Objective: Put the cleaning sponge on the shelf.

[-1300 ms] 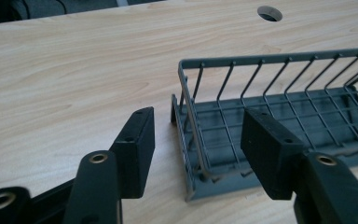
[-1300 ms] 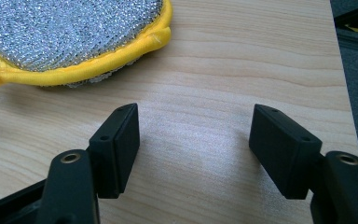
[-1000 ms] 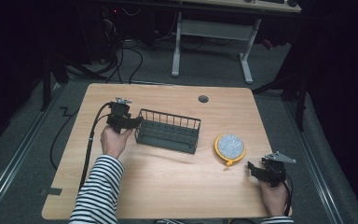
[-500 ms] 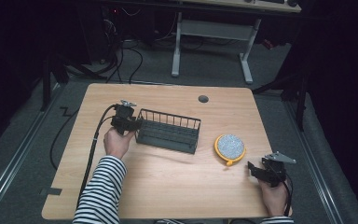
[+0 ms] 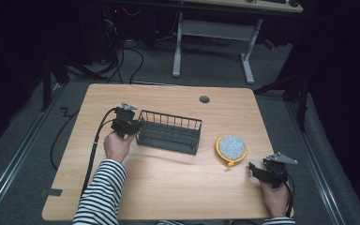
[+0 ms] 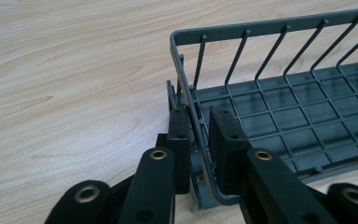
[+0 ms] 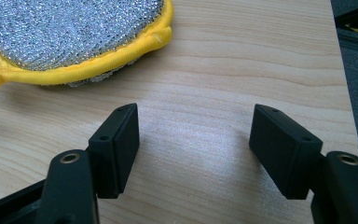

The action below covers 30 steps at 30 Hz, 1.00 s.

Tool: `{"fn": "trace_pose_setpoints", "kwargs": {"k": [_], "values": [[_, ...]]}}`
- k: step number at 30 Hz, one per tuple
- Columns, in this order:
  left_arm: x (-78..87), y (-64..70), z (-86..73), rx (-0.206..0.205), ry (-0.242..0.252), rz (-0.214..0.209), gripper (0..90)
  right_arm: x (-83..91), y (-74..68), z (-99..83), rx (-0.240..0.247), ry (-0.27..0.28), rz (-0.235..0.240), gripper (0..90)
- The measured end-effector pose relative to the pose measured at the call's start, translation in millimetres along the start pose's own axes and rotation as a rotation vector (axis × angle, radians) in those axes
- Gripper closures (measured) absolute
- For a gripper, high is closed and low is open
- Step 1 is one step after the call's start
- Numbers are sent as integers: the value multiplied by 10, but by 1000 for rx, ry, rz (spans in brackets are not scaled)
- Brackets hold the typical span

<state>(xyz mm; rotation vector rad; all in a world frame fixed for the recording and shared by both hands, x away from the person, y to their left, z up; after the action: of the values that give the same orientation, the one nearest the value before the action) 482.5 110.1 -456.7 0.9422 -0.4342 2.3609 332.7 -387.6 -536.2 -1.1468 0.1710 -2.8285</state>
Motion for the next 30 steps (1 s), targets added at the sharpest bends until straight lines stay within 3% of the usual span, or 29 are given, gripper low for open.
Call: {"fn": "trace_pose_setpoints", "kwargs": {"k": [17, 30], "values": [[95, 172, -99, 0, 26, -28, 800, -1, 0, 0, 0, 0, 0, 334], [180, 385, -182, -9, 49, -53, 796, -2, 0, 1, 1, 0, 0, 334]]}}
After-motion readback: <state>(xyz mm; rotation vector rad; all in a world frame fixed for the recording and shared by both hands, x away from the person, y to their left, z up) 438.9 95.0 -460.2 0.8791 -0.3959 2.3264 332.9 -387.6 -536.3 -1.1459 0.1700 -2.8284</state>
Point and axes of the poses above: each handheld gripper's, and its own axes: x roughly backward along the jaws, z roughly out of its top, y roughly to its right, the point moved 1 cm from there along -x, roughly forward along the jaws, and after that the axes turned 12 degrees about -x, right-handed, at the moved point
